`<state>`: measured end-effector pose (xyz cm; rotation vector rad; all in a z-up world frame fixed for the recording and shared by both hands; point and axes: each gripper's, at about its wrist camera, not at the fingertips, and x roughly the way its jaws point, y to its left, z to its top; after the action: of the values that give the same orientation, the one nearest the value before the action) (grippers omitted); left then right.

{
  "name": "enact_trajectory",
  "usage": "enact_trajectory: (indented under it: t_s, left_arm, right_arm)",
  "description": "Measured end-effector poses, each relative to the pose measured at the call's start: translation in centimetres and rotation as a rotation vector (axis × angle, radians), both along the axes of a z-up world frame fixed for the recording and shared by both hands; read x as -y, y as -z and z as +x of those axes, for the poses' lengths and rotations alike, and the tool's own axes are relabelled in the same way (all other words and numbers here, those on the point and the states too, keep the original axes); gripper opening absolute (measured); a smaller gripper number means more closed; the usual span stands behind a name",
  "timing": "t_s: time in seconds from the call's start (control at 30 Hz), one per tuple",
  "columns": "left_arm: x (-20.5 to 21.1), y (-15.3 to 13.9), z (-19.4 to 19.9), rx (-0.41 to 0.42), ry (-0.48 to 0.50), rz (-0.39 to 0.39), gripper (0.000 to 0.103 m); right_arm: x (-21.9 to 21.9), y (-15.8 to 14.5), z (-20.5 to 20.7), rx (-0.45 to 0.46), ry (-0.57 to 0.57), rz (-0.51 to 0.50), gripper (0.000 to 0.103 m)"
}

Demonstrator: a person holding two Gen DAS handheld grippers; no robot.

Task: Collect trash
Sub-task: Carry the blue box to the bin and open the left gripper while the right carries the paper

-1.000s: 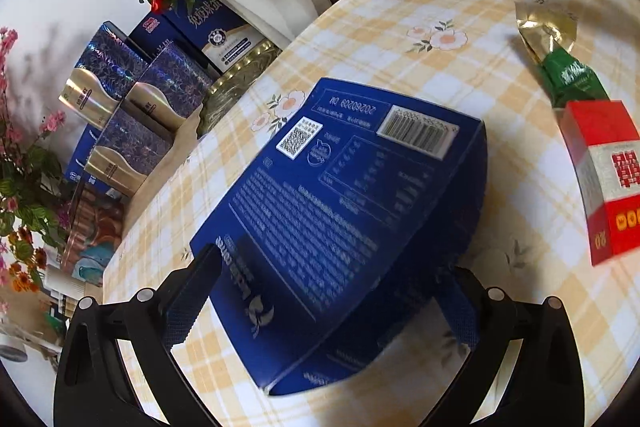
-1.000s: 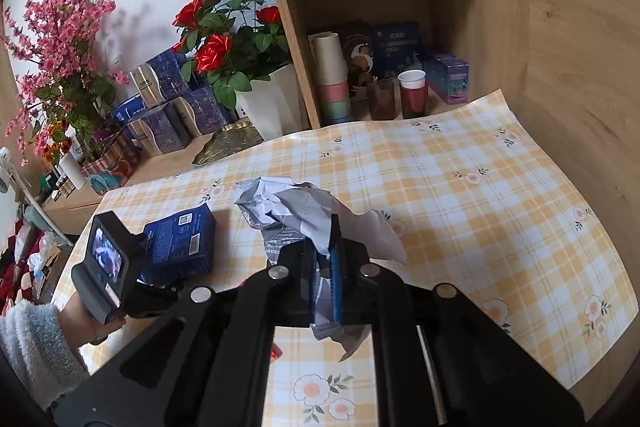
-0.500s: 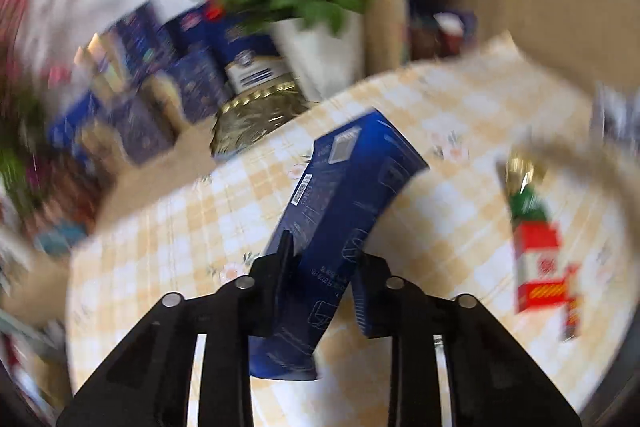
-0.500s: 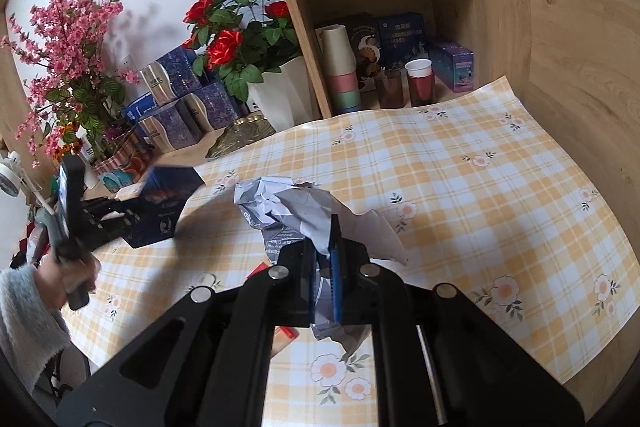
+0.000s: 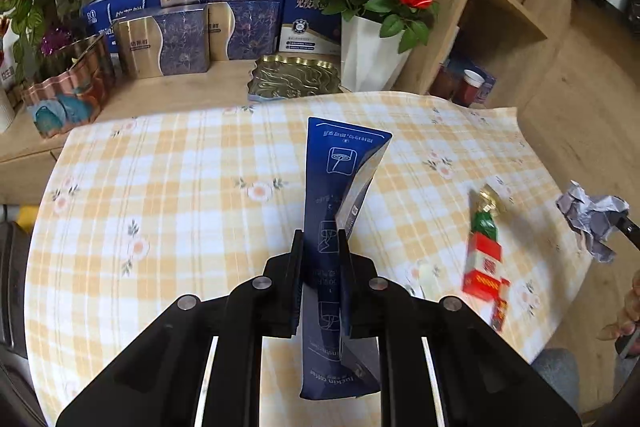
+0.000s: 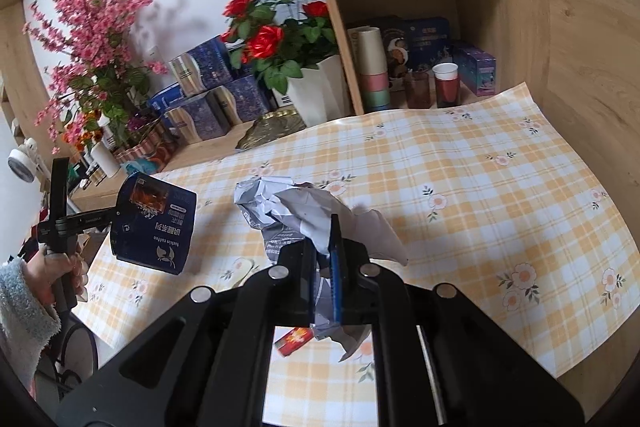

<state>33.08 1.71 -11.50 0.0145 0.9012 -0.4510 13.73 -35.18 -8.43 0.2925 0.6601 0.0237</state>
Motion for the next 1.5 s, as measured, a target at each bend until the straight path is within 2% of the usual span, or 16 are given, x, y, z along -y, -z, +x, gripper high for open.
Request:
enact_trajectory:
  t_s: [0.17,0.33,0.57,0.83,1.13,1.23,1.37,1.5]
  left_arm:
    - [-0.5,-1.5,-4.3,0.007,0.052,-0.024,0.015]
    - [0.3,-3.1,-10.3,0.029,0.146,-0.035,0.015]
    - [2.3,-2.1,-18.2,0.012,0.271,-0.014,0.015]
    - [4.6,2.7,-25.2,-0.072,0.417,0.053,0.015]
    - [7.7,10.5,-29.3,-0.184,0.548,0.188,0.015]
    - [8.7,12.9,-29.3,-0.221,0.553,0.233,0.015]
    - [9.2,16.3,-28.2,-0.319,0.500,0.271,0.015]
    - [9.8,18.2,-27.5,-0.351,0.485,0.307,0.015]
  right_arm:
    - [-1.7,-0.7,-2.1,0.004,-0.021,-0.009,0.009]
    - [-3.4,-0.8,-4.9,0.004,-0.032,-0.017,0.009]
    - [-4.8,0.0,-8.7,-0.003,-0.035,-0.012,0.009]
    - [-5.4,1.9,-11.9,-0.028,-0.039,0.006,0.009]
    - [-4.7,3.2,-13.1,-0.054,-0.018,0.027,0.009]
    - [-4.6,3.5,-13.2,-0.063,-0.015,0.024,0.009]
    - [-4.6,3.9,-13.5,-0.073,-0.010,0.016,0.009]
    - [-4.5,4.4,-13.7,-0.087,-0.003,0.019,0.009]
